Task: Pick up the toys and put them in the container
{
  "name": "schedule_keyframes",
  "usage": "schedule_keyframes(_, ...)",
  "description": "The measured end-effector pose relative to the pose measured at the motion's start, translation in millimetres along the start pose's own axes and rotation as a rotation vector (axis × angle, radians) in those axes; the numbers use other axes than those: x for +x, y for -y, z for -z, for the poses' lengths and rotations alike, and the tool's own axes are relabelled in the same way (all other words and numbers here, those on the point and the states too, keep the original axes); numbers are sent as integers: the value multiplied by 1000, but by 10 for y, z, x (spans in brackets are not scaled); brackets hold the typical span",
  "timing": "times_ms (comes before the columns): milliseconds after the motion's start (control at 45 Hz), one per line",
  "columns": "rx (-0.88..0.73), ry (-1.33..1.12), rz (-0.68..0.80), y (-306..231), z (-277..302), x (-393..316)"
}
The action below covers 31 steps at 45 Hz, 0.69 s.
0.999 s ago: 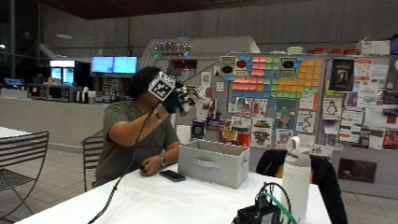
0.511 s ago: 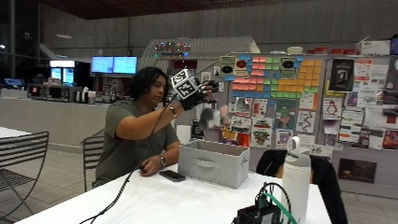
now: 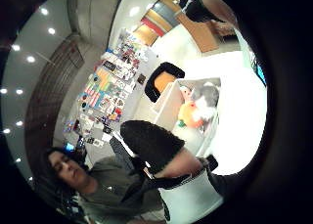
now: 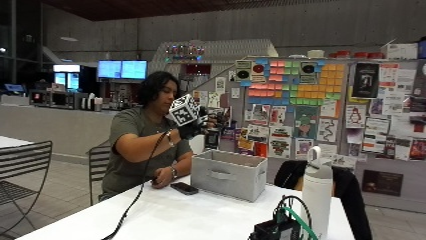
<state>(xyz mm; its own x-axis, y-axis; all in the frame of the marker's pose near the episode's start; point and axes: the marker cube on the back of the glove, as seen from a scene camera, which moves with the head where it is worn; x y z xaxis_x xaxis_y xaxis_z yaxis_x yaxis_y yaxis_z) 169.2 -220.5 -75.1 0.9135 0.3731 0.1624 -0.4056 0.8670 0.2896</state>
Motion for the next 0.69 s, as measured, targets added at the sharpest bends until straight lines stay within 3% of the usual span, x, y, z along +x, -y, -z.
schedule_keyframes(355, -107, -187, -243, -1059, -717, 1402)
schedule_keyframes(688, -118, -450, -270, -1471, -931, 1608)
